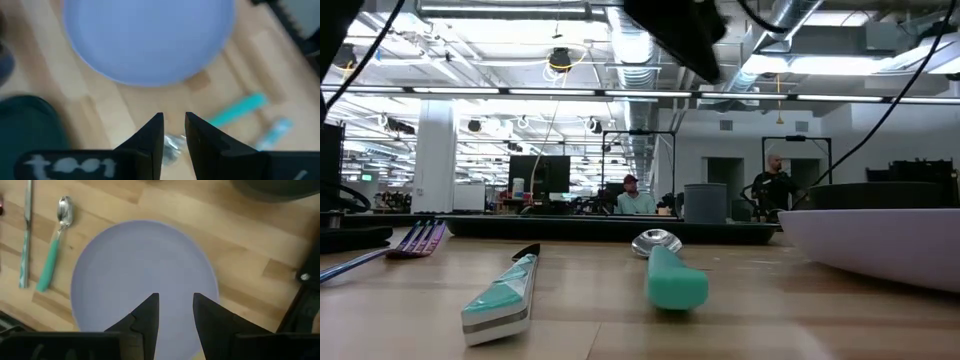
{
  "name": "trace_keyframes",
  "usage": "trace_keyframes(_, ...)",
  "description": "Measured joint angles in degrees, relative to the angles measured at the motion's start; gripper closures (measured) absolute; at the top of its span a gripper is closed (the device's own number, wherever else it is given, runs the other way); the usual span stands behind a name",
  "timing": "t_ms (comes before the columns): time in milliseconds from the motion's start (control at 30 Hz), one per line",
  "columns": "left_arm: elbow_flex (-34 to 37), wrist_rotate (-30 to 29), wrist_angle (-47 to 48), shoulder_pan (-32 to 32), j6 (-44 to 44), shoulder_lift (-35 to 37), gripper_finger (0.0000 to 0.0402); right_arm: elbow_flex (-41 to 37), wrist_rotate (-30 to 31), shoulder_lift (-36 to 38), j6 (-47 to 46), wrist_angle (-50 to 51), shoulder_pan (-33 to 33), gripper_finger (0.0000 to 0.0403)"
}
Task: Set up tray
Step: Put the purple plate to the right on the black tray
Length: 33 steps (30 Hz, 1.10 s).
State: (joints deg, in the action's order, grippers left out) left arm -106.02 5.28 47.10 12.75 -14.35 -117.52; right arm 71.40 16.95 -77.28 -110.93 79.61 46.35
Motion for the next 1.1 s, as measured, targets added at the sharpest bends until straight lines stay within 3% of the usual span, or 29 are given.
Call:
trace_keyframes(233,-9.08,-2.58,4.03,0.69,-7.43,-7.07,0.0293,0.0,0.0,0.15,-0.01,0.18,0.0,0.029)
trace_keyframes(367,-9.69,-6.44,4.33,1.63,-10.47,-8.78,0.0255,0.0,0.06,0.13,-0.02,0.14,0.0,0.029)
trace_keyframes(567,-9.75,-7.5,3.29,3.07,-12.98,-9.22,0.0218,0.0,0.04,0.13,-0.02,0.2,0.0,0.029)
trace_keyframes(633,-9.75,-7.61,1.38,3.2,-4.24,-9.22,0.0217,0.0,0.0,0.13,-0.08,0.13,0.0,0.029)
trace_keyframes(767,-9.77,-8.55,2.1,1.95,28.49,-9.22,0.0224,0.0,-0.13,0.13,-2.38,0.09,0.0,0.029)
trace_keyframes(833,-9.75,-7.18,3.54,0.53,38.73,-9.22,0.023,0.0,-0.13,0.13,-3.1,0.09,0.0,0.029)
trace_keyframes(967,-9.75,-6.46,3.47,-1.57,51.71,-9.22,0.0243,0.0,-0.18,0.13,-3.1,-0.22,0.0,0.029)
trace_keyframes(1100,-9.21,-2.8,1.35,-3.22,55.87,-9.19,0.0253,0.0,-0.18,0.13,-3.13,-0.2,0.0,0.029)
